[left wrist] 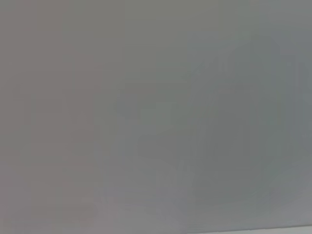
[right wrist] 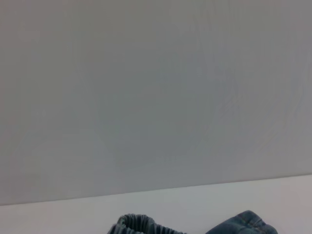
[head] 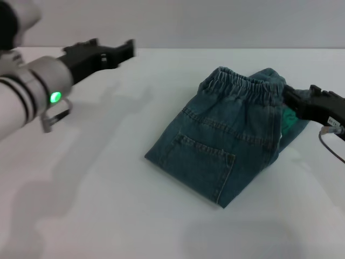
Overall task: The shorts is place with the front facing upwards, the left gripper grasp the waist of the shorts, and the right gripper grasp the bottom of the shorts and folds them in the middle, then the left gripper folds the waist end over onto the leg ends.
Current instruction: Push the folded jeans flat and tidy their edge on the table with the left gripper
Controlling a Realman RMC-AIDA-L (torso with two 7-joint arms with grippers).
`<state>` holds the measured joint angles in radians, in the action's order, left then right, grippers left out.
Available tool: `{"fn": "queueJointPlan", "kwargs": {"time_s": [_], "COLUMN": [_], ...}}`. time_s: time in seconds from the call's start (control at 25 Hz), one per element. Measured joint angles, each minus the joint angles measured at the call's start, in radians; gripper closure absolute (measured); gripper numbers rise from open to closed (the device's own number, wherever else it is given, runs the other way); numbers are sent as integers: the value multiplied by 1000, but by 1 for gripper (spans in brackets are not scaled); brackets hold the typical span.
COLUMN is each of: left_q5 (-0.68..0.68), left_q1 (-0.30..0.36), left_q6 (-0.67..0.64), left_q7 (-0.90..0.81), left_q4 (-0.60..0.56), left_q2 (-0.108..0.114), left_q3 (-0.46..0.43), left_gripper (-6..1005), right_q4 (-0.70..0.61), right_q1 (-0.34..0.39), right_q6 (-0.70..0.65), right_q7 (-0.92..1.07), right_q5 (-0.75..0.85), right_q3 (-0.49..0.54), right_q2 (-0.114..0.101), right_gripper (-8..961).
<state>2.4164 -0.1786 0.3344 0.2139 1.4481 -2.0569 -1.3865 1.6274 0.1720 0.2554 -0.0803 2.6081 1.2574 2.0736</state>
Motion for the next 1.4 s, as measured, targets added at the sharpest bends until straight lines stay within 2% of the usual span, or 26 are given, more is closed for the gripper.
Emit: {"fn": "queueJointPlan", "kwargs": {"time_s": [0.16, 0.44, 0.84, 1.4], "left_q5": [0, 0, 0, 0], "left_q1": [14, -3, -43, -51], "left_q6": [3, 12, 37, 50], "left_q7": [9, 22, 22, 22], "left_q4": [-3, -7, -12, -5], "left_q2": [0, -1, -2, -2], "left_q3": [-12, -6, 6, 12], "left_gripper": [147, 147, 147, 148], "right_q4": [25, -28, -41, -70], "right_q1": [4, -49, -121, -140], "right_q6": [44, 78, 110, 120], "right_q7": [4, 10, 10, 10], "right_q5": [-4, -6, -7, -7], "right_q3": [42, 102, 59, 66], "right_q2": [1, 0, 0, -1], "right_gripper": [400, 400, 399, 399]}}
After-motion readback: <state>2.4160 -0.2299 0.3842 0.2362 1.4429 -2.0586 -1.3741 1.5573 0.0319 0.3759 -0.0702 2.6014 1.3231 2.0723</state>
